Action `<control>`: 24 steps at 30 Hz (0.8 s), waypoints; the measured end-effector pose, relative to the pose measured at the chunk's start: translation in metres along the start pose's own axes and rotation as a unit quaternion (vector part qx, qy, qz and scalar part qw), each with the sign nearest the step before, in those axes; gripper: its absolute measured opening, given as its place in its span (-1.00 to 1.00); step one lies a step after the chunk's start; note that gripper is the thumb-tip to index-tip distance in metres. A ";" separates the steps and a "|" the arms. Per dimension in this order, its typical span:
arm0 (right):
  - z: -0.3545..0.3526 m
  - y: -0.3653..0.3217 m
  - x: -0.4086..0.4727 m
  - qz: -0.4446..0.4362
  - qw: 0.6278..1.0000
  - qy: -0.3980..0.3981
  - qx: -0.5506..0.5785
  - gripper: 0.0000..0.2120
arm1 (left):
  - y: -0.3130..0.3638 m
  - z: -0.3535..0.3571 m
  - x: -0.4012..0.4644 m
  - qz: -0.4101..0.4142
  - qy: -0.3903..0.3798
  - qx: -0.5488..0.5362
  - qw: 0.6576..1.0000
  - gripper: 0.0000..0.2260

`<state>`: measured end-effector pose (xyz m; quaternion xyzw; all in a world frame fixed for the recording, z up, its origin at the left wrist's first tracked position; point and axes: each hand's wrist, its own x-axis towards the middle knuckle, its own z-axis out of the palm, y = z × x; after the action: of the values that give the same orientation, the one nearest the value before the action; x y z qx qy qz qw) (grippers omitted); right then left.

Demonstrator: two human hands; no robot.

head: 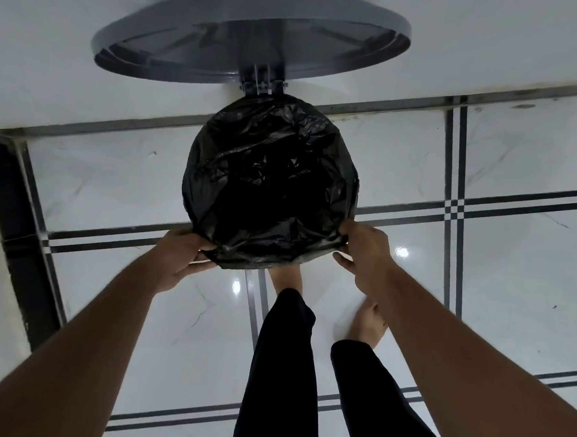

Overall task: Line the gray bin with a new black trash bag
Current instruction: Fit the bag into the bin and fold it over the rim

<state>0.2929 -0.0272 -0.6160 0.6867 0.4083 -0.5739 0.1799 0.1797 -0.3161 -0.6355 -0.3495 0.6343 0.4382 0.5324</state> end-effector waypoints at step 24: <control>0.002 -0.030 0.000 -0.327 0.921 0.110 -0.181 -0.67 | 0.013 0.066 -0.060 0.453 0.259 0.249 0.816 -0.91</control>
<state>0.2687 -0.0110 -0.6097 0.5297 0.7241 -0.4379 0.0574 0.2031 -0.2514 -0.5775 0.0214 0.9230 0.3500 0.1585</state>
